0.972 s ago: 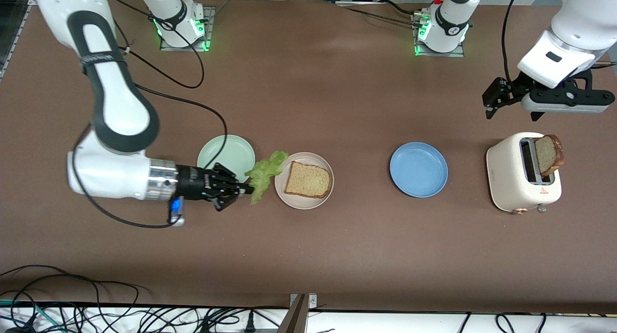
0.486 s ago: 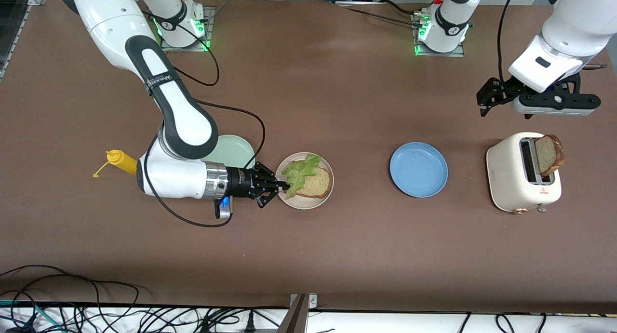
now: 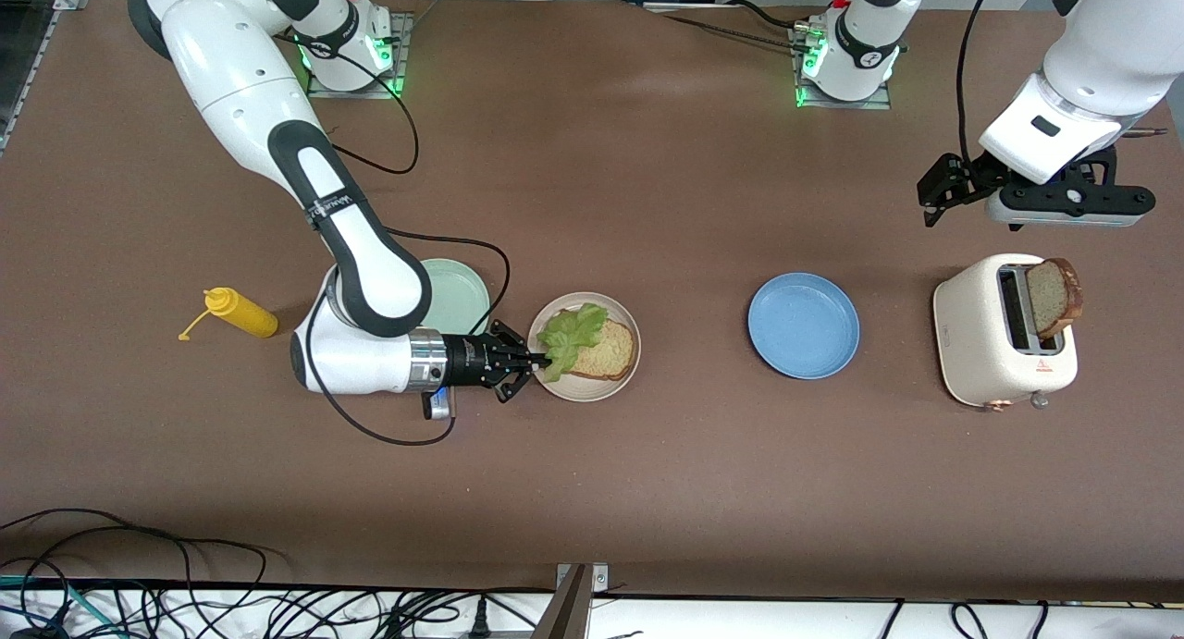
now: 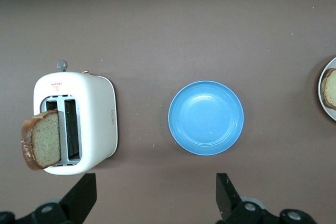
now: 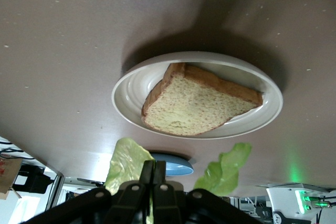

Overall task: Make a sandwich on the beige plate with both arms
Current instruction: 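Lower the lettuce onto the bread and open the right gripper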

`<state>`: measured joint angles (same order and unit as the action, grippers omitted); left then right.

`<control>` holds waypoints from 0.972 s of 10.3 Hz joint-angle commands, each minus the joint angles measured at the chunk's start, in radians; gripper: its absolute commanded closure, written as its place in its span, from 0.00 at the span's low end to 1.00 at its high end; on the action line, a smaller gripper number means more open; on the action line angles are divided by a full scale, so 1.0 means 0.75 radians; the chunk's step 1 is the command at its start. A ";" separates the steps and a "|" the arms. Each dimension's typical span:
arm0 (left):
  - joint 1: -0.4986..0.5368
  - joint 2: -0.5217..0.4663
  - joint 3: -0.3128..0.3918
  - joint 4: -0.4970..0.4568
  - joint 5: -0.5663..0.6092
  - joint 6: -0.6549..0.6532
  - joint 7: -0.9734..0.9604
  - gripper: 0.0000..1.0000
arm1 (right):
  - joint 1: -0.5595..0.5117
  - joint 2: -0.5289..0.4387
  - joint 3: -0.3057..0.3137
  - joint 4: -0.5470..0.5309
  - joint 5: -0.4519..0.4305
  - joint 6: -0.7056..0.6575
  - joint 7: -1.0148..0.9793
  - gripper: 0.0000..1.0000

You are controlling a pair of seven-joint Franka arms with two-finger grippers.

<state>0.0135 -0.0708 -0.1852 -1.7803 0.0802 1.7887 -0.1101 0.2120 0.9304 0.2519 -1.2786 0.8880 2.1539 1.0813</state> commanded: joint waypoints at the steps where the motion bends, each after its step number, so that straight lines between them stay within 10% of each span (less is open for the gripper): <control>1: 0.000 -0.004 0.004 0.020 -0.007 -0.012 0.030 0.00 | 0.010 0.036 0.008 0.038 -0.012 0.010 0.014 1.00; 10: 0.003 -0.012 0.010 0.020 -0.013 -0.041 0.026 0.00 | 0.047 0.144 0.010 0.115 -0.012 0.145 0.010 1.00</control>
<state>0.0146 -0.0713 -0.1818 -1.7741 0.0802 1.7804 -0.1101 0.2374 0.9949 0.2522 -1.2614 0.8874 2.2564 1.0802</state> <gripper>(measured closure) 0.000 0.969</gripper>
